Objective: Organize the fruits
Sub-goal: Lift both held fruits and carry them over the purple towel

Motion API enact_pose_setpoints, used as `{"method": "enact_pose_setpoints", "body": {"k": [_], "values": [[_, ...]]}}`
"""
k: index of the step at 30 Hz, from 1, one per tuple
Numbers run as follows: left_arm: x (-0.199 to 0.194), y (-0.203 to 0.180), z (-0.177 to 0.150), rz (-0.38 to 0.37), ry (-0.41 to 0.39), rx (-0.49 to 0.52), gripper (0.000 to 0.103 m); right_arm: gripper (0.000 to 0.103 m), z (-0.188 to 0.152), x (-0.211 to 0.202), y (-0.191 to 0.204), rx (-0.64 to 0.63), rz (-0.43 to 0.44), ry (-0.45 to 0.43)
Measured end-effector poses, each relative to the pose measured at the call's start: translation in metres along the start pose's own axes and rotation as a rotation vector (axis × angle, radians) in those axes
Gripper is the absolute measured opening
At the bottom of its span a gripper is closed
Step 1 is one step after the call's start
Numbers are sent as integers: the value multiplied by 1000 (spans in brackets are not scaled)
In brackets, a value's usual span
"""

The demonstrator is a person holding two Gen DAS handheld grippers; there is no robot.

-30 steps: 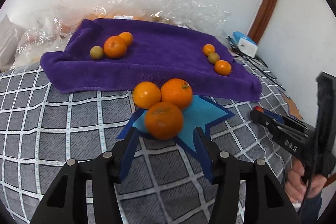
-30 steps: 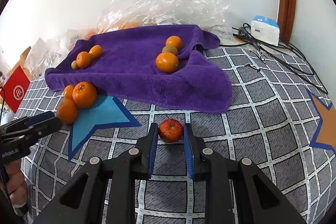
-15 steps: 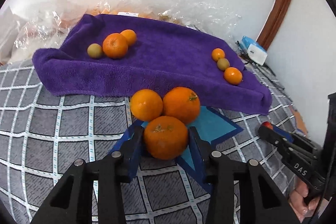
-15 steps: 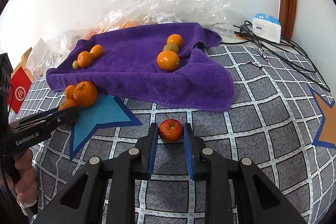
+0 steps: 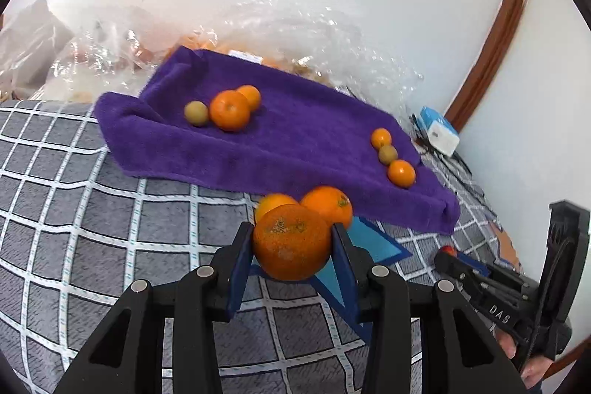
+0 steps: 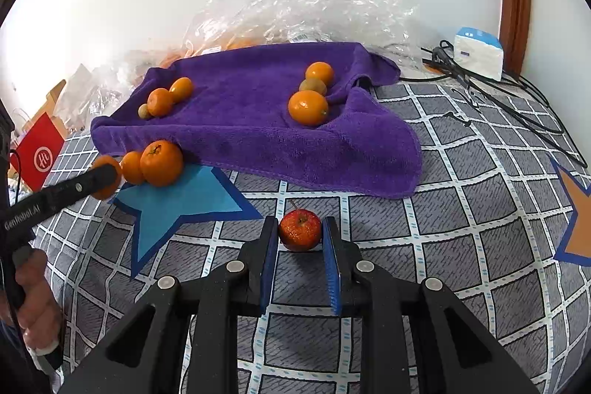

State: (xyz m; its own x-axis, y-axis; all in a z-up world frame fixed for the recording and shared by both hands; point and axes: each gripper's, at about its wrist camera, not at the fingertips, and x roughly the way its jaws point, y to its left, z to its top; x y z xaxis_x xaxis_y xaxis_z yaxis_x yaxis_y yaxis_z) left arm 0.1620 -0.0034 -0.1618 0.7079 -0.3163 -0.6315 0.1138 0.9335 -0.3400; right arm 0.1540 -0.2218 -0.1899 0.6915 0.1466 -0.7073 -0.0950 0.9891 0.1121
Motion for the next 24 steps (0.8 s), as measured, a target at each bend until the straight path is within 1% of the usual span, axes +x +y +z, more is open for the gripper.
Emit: {"method": "enact_pose_setpoints", "body": {"k": [5,9,12,15,20,24], "values": [[-9,7,3,-3,-44,-29,40,24,0,0,-1,-3,7,1],[-14,11,6,24,-72,-39,40,24,-1,-1,0,-22,20,12],[-19,12,6,13,-90,-48,40,24,-3,-7,3,-41,8,-5],[-21,11,6,41,-114,-32,40,24,-2,-14,3,-31,14,-19],[-20,10,6,55,-116,-19,40,24,2,-30,6,-40,25,-48],[-23,10,6,57,-128,-14,40,24,6,-35,7,-31,22,-62]]}}
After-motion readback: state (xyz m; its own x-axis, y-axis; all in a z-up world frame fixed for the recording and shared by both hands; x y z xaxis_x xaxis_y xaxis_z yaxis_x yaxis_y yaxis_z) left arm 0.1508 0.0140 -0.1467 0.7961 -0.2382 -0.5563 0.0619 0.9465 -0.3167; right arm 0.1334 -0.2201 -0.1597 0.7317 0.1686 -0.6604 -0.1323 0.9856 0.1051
